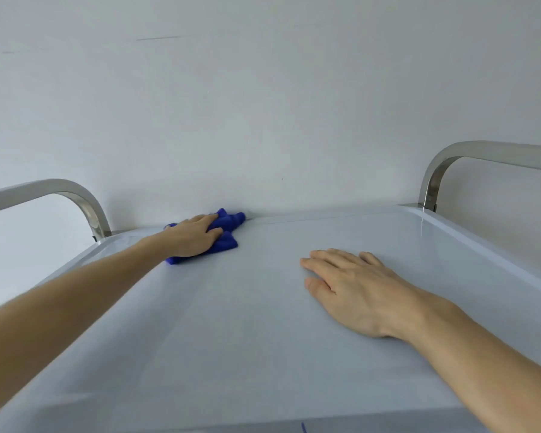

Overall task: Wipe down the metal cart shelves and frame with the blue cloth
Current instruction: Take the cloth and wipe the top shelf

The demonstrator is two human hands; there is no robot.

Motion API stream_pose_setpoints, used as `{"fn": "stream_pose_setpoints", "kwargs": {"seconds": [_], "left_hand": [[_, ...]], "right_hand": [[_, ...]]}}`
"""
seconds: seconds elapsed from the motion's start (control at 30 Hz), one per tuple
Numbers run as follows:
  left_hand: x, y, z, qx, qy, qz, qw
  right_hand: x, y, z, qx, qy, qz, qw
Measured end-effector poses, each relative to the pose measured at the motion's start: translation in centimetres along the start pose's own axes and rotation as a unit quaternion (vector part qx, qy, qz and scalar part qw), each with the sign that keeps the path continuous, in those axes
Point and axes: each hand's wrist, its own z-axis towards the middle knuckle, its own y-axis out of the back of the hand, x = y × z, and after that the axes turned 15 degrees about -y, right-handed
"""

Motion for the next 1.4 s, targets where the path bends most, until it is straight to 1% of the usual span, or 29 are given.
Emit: {"fn": "stream_pose_setpoints", "kwargs": {"seconds": [0.13,0.2,0.3,0.37,0.43,0.53,0.6,0.67,0.8,0.87,0.93,1.0,1.07,1.17,1.27,1.33,1.4], "left_hand": [[-5.4,-0.9,5.2,0.008,-0.05,0.011,0.999],[-8.3,-1.4,6.9,0.013,-0.1,0.018,0.995],[-12.9,-2.4,8.4,-0.005,-0.188,0.019,0.982],[-15.2,-3.0,8.9,-0.01,-0.217,0.015,0.976],[-15.9,-3.3,9.1,-0.004,-0.219,0.011,0.976],[-13.5,-2.9,8.1,0.0,-0.22,-0.003,0.976],[-10.1,-2.5,6.4,-0.012,-0.207,-0.008,0.978],[-5.3,-1.8,4.0,-0.031,-0.165,-0.004,0.986],[4.8,0.0,-2.4,-0.027,-0.017,0.01,0.999],[7.1,0.6,-4.2,-0.015,0.048,0.005,0.999],[6.8,0.7,-4.1,-0.007,0.064,0.009,0.998],[4.6,0.5,-3.1,-0.003,0.05,0.012,0.999],[1.4,0.0,-1.6,-0.012,0.012,0.016,1.0],[-4.9,-1.2,0.8,-0.015,-0.071,0.034,0.997],[-10.1,-2.3,1.6,0.01,-0.156,0.036,0.987],[-10.5,-2.5,0.9,0.018,-0.181,0.018,0.983],[-9.1,-2.3,-0.8,0.007,-0.182,0.0,0.983]], "right_hand": [[0.0,0.0,0.0,-0.011,0.006,-0.003,1.0],[0.0,0.0,0.0,-0.012,0.009,-0.006,1.0],[-0.2,0.1,0.1,-0.013,0.01,-0.006,1.0],[-0.4,0.1,0.2,-0.01,0.006,-0.002,1.0],[-0.5,0.1,0.2,-0.008,0.002,0.003,1.0],[-0.5,0.2,0.1,-0.005,0.0,0.004,1.0],[-0.5,0.2,0.0,-0.002,-0.001,0.002,1.0],[-0.5,0.2,-0.1,0.002,-0.001,0.0,1.0],[-0.3,0.1,-0.1,0.007,0.0,-0.003,1.0],[-0.2,0.0,0.0,0.003,0.0,-0.005,1.0],[-0.1,0.0,0.1,-0.002,0.001,-0.008,1.0],[0.0,-0.1,0.2,-0.004,0.001,-0.009,1.0],[-0.1,-0.1,0.3,-0.004,0.001,-0.008,1.0],[-0.3,0.1,0.3,0.002,0.0,-0.01,1.0],[-0.5,0.4,0.2,-0.005,0.003,-0.012,1.0],[-0.6,0.5,0.2,-0.004,0.001,-0.015,1.0],[-0.6,0.4,0.2,0.0,-0.006,-0.01,1.0]]}}
